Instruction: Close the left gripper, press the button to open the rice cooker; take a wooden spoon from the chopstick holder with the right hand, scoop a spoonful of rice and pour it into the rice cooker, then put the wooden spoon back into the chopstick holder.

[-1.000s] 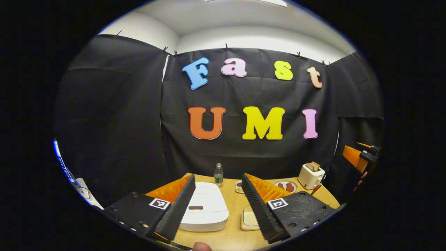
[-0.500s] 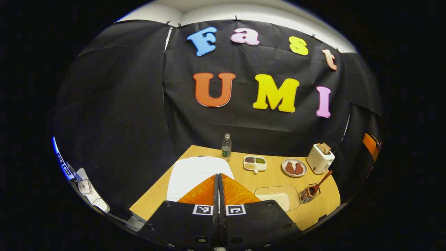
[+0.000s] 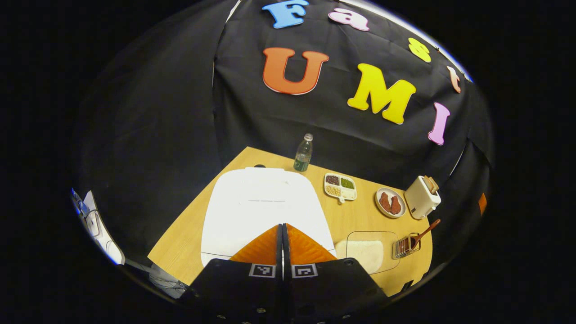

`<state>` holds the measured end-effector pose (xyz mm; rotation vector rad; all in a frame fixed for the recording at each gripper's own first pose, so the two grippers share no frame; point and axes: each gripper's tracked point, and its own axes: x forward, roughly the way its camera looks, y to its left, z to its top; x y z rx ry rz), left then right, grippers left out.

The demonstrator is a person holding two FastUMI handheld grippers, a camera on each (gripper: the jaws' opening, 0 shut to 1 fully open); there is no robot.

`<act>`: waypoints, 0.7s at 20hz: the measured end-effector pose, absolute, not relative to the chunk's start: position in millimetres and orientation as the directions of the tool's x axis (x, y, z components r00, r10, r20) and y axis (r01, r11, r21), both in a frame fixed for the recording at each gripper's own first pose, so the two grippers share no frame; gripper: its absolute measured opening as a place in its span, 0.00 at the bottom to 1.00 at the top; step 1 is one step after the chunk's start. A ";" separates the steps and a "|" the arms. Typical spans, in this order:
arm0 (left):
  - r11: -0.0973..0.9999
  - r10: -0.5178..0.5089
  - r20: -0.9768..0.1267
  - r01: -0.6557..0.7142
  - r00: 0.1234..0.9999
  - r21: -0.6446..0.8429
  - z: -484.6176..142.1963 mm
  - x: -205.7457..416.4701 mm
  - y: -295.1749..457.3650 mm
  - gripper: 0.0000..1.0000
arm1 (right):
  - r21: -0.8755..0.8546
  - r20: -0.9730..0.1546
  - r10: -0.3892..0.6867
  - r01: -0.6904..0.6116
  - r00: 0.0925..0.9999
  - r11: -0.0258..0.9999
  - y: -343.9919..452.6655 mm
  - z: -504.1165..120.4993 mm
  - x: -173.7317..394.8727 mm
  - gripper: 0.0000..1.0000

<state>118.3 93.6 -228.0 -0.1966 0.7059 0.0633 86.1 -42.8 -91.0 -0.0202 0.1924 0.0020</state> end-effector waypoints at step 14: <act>0.945 -0.024 -0.724 -0.222 0.689 -0.242 -288.2 113.9 106.2 0.00 | -0.007 -0.242 -0.031 0.031 0.970 1.000 -48.8 -107.9 96.2 1.00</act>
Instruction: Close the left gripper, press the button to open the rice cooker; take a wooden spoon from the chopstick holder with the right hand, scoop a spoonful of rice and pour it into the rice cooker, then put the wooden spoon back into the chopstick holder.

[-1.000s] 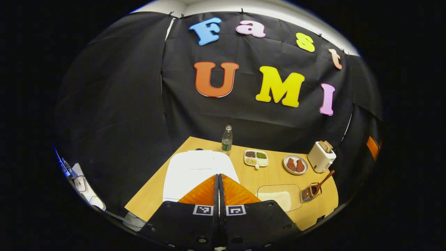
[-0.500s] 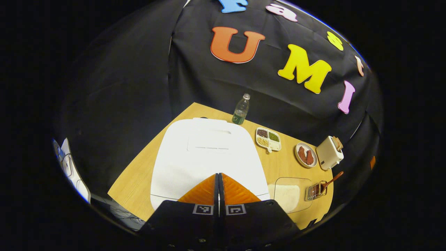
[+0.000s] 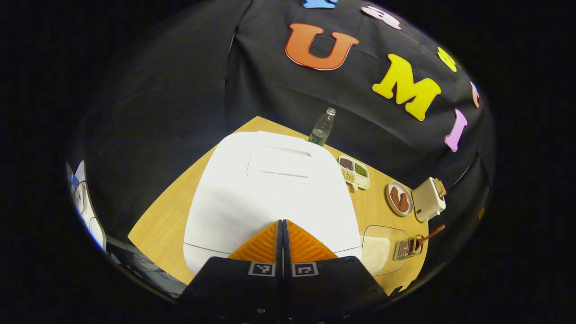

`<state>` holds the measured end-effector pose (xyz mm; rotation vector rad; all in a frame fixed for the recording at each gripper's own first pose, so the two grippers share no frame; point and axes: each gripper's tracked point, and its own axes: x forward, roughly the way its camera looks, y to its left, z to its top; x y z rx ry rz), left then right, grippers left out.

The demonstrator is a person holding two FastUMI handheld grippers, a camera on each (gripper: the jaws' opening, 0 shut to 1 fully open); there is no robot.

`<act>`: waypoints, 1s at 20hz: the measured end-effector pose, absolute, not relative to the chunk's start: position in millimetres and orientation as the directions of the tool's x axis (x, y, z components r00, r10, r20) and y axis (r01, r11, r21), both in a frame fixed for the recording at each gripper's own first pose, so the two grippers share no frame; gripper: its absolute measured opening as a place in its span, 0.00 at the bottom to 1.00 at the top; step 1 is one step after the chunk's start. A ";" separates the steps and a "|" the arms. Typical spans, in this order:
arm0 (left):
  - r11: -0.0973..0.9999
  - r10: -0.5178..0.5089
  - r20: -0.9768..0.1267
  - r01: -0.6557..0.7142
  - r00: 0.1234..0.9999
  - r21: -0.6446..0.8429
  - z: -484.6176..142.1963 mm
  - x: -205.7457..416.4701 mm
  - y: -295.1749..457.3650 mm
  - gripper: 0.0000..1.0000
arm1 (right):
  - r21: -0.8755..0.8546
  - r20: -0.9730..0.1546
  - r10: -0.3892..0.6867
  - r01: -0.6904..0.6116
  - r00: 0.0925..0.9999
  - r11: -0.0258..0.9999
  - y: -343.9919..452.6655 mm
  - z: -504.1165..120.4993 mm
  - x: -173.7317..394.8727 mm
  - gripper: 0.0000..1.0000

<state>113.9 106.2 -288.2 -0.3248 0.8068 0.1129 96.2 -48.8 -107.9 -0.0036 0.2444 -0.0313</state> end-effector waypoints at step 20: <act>0.989 0.094 -0.152 -0.110 0.984 -0.102 -76.2 147.2 112.4 0.57 | 0.001 -0.106 -0.037 0.038 0.994 0.999 -61.8 -52.9 71.3 0.97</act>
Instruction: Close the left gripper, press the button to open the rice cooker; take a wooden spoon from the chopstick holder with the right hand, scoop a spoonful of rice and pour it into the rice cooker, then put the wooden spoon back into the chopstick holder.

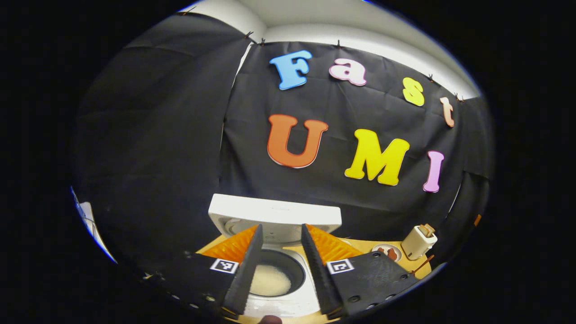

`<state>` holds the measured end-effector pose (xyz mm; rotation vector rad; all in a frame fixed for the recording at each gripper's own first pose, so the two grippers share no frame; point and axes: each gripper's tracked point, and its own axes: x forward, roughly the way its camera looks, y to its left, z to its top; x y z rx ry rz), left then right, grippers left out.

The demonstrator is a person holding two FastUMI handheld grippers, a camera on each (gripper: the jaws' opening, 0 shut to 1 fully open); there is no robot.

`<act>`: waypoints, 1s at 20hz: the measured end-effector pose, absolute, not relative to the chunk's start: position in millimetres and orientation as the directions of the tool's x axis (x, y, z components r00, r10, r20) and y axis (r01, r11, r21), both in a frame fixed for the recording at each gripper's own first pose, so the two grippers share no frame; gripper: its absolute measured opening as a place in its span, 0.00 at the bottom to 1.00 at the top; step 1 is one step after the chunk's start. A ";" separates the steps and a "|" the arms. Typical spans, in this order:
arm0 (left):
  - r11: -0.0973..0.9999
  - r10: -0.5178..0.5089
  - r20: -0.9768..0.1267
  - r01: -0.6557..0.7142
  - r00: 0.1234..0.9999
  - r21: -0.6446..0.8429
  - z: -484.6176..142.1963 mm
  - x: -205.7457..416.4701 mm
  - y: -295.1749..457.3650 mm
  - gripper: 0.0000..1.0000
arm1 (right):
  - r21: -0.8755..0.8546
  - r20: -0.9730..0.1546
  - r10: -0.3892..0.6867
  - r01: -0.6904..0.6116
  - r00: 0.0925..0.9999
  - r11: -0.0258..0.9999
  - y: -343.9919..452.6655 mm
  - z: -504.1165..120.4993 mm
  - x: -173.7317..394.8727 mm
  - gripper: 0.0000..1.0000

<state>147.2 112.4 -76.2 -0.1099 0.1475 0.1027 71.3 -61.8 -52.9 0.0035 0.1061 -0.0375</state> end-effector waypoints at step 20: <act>0.996 0.081 -0.003 -0.081 0.997 -0.030 -30.1 69.8 27.5 0.94 | 0.099 -0.340 0.002 0.034 0.940 0.995 -128.0 -159.5 69.8 1.00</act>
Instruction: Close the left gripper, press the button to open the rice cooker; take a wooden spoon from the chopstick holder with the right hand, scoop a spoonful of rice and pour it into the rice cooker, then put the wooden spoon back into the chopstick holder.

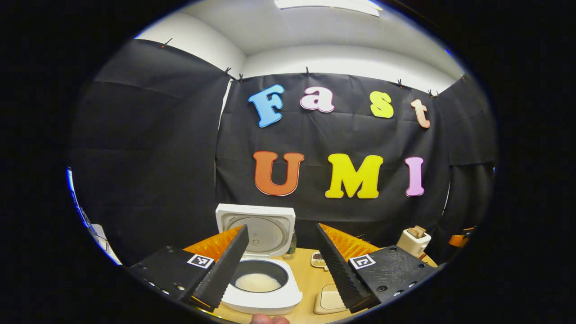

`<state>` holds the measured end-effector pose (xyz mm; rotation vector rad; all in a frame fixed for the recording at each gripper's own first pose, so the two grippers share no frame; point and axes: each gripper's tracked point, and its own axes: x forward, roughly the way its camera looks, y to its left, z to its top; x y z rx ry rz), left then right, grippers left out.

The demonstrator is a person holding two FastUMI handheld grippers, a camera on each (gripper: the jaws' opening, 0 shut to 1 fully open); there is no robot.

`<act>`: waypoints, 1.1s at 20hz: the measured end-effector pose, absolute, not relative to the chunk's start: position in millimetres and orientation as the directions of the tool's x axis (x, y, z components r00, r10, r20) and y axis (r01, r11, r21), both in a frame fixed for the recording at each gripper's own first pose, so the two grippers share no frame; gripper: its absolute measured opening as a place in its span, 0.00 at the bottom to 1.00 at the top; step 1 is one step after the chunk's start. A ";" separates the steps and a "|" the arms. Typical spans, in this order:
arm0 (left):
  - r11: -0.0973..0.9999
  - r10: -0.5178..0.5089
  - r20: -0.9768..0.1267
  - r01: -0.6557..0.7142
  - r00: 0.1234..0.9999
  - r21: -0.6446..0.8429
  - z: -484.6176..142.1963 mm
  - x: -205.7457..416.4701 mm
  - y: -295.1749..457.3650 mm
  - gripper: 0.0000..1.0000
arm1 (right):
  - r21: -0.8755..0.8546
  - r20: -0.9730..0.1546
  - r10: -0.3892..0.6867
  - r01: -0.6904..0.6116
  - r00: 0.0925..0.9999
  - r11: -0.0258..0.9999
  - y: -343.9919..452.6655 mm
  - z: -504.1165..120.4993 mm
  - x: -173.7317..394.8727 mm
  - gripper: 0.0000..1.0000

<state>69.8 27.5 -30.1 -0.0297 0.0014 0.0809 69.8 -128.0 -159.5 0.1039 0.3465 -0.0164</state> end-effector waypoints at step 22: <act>0.974 0.221 -0.148 -0.226 0.964 -0.019 -51.2 115.8 -0.4 0.94 | 0.317 -0.641 0.246 -0.041 0.727 0.947 -145.0 -376.0 206.7 0.48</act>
